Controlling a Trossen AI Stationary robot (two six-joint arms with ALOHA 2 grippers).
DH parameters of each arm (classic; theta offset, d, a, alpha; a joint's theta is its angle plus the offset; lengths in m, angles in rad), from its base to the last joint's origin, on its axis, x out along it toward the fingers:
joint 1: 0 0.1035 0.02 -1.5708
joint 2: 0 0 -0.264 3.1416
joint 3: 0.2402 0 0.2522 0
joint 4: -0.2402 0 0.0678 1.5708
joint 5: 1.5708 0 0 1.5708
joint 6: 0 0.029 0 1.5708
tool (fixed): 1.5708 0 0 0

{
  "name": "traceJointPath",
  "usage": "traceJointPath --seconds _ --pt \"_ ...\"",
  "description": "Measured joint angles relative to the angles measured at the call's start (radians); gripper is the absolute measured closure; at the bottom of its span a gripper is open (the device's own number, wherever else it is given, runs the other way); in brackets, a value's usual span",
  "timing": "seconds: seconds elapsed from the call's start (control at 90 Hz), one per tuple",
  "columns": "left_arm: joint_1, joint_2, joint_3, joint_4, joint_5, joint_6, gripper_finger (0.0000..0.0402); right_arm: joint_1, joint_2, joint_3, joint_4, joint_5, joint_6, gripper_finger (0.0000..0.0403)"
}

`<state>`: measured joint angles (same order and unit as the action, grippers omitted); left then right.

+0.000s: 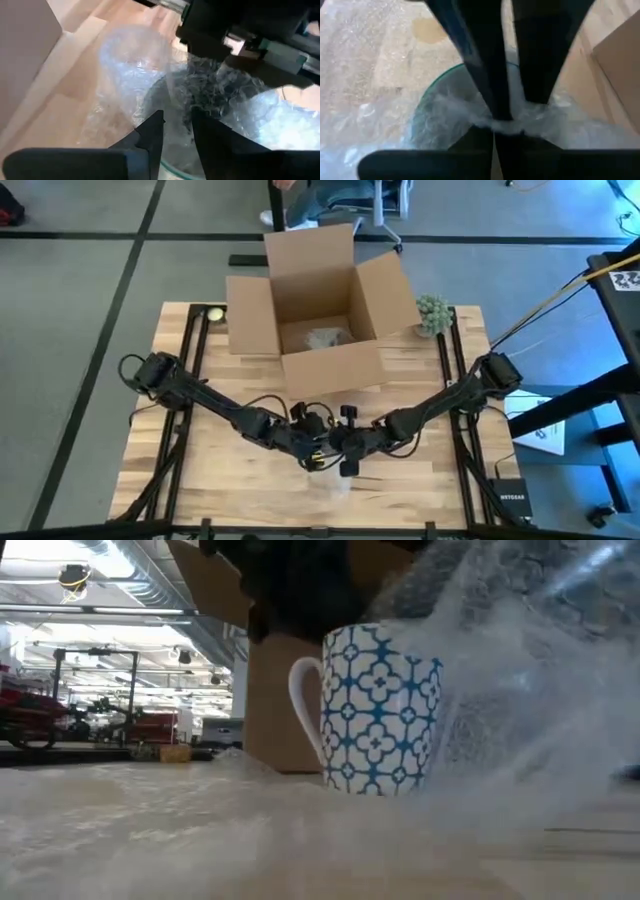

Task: Wrap mug
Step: Wrap the white patterned mug with the transparent bubble wrap

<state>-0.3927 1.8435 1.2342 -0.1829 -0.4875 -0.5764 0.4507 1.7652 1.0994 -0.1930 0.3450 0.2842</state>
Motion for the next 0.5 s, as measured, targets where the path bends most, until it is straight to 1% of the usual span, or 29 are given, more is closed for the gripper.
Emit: traceJointPath --seconds 0.144,0.367,0.5 --pt "0.0 0.008 -0.003 -0.002 0.006 0.001 0.0314 0.0 -0.004 0.051 -0.085 -0.016 -0.002 0.0402" --pt "0.001 0.01 -0.004 -0.01 0.002 0.003 0.0314 0.0 -0.016 0.213 -0.371 -0.013 -0.003 0.0402" --pt "0.001 0.011 -0.005 -0.006 0.003 0.005 0.0314 0.002 -0.014 0.286 -0.49 -0.013 -0.013 0.0402"
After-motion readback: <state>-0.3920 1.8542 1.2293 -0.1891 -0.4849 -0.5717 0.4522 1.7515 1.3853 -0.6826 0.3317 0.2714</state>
